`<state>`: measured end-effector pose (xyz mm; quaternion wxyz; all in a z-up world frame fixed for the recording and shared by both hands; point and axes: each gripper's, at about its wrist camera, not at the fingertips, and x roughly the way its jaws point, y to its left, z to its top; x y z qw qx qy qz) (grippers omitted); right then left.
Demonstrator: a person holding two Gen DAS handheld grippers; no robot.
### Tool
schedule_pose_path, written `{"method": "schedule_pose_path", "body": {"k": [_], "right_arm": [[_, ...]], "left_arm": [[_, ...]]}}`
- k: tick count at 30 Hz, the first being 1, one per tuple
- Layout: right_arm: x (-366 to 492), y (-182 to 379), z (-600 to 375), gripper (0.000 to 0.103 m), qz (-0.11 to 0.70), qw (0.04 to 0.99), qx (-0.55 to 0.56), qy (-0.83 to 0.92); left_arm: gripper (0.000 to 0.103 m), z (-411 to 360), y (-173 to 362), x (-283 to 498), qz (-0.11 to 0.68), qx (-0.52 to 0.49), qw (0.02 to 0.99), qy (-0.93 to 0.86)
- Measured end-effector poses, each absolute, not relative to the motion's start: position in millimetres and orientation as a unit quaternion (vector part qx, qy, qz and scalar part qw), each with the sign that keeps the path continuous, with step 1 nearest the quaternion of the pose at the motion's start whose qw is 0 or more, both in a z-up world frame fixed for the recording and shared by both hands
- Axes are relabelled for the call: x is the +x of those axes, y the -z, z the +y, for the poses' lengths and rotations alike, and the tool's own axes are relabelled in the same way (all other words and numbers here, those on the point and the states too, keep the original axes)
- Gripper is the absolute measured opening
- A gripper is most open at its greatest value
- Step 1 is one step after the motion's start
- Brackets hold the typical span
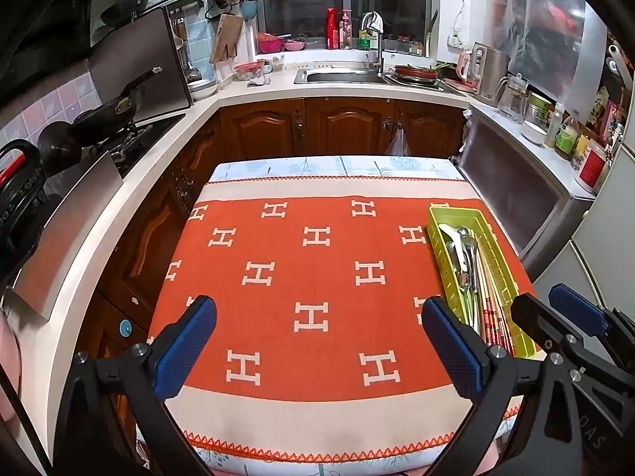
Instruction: Organize utensils
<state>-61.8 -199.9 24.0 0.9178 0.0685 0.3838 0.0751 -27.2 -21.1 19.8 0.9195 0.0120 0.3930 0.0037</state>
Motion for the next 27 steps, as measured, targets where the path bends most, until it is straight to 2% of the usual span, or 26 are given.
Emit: {"method": "schedule_pose_path", "body": {"k": [27], "right_arm": [[-44, -12, -190, 0.054, 0.390, 0.915, 0.066, -0.078]], "left_arm": [[0.102, -22, -8, -21, 0.402, 0.010, 0.915, -0.016]]}}
